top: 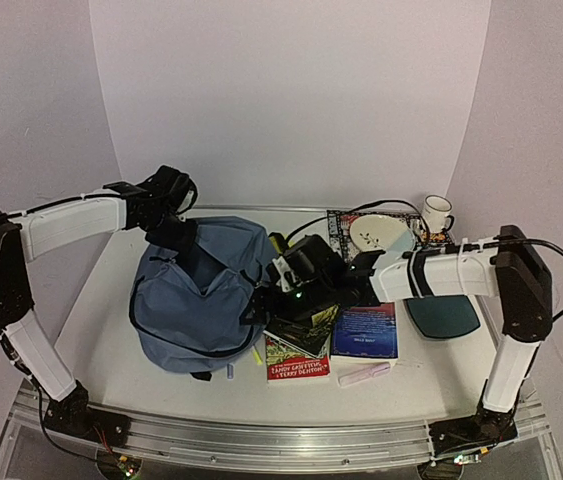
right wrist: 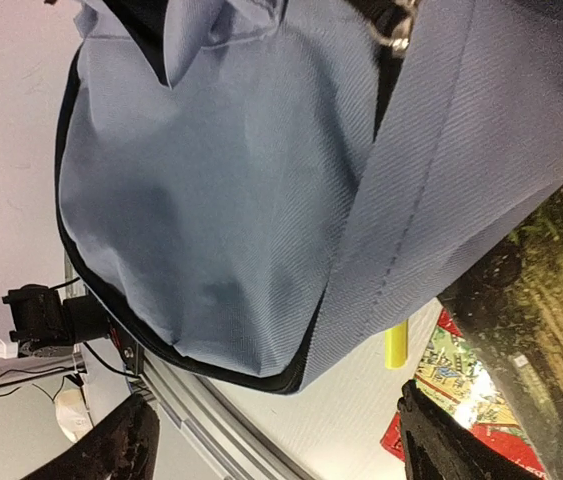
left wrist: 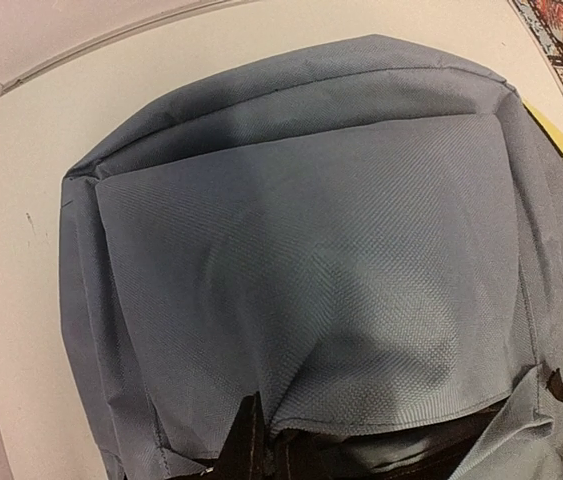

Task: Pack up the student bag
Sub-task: Adjust the student bag at the center of the board, then grab the pen from the center of the board.

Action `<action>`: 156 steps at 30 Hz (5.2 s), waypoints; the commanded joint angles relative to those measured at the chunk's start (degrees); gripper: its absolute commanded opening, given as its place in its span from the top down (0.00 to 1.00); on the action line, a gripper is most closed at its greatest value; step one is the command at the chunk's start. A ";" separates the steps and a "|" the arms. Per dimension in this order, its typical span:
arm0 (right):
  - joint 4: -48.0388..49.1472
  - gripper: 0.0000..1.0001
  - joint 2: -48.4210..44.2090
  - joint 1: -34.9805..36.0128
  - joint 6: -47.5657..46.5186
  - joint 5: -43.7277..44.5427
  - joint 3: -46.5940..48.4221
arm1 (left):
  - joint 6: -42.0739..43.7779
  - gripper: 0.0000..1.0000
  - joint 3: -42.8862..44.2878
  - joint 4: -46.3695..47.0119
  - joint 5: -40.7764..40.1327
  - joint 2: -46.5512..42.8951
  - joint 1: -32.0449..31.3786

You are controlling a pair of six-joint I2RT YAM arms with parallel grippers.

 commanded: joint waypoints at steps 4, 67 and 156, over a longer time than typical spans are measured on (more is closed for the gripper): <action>3.17 0.27 6.56 1.78 3.10 0.37 2.91 | -2.90 1.00 5.12 0.73 -0.55 -0.58 1.58; -26.76 0.44 -0.78 -17.64 -23.62 16.39 18.71 | -17.31 1.00 -4.68 13.15 37.48 -6.54 9.43; -39.04 1.00 -23.35 5.31 21.72 36.21 -10.87 | -13.16 1.00 -6.04 12.92 43.74 -3.14 6.48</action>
